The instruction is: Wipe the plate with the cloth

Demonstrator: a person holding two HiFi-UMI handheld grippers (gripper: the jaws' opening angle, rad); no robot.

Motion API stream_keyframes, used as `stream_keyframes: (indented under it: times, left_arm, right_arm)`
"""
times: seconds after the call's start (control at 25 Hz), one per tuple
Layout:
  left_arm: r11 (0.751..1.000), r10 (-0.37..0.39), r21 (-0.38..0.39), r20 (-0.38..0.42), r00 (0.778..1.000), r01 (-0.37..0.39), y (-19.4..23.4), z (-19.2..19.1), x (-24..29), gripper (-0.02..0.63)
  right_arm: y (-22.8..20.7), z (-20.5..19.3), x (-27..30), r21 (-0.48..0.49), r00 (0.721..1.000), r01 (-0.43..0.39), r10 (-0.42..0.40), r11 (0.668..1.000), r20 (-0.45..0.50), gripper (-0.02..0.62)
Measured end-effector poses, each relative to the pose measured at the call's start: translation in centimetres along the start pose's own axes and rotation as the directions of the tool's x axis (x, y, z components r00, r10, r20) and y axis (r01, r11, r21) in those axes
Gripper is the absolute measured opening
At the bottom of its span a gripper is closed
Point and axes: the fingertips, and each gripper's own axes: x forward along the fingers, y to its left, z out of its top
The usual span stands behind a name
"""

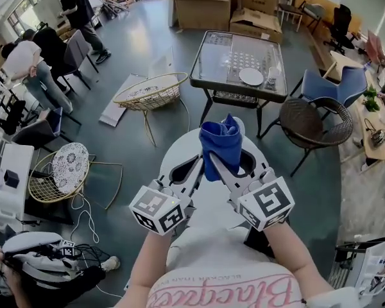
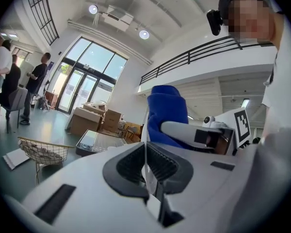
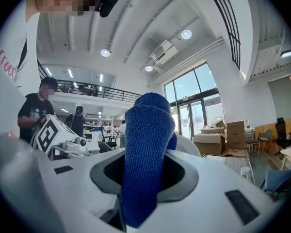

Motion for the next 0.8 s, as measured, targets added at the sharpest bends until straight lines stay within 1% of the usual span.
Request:
stream_keyframes:
  times: [0.16, 0.28, 0.44, 0.6, 0.8]
  left_arm:
    - [1.0, -0.011, -0.005, 0.003, 1.0, 0.011, -0.6, 0.2, -0.2, 0.018]
    - [1.0, -0.013, -0.001, 0.007, 1.0, 0.013, -0.8, 0.4, -0.2, 0.018]
    - [1.0, -0.015, 0.006, 0.009, 1.0, 0.014, -1.1, 0.6, -0.2, 0.018]
    - [1.0, -0.013, -0.013, 0.017, 1.0, 0.013, -1.1, 0.8, -0.2, 0.02]
    - [1.0, 0.012, -0.019, 0.015, 1.0, -0.012, -0.6, 0.8, -0.1, 0.018]
  right_arm:
    - [-0.8, -0.4, 0.2, -0.005, 0.999, 0.032, -0.032, 0.999, -0.01, 0.146]
    - [-2.6, -1.0, -0.2, 0.007, 0.996, 0.086, -0.085, 0.996, -0.024, 0.146]
    - [-5.4, -2.0, -1.2, 0.041, 0.986, 0.159, -0.157, 0.986, -0.048, 0.146]
    - [-7.9, -2.9, -2.3, 0.057, 0.974, 0.22, -0.216, 0.974, -0.073, 0.146]
    - [-9.8, -3.3, -3.9, 0.08, 0.96, 0.273, -0.266, 0.959, -0.092, 0.146]
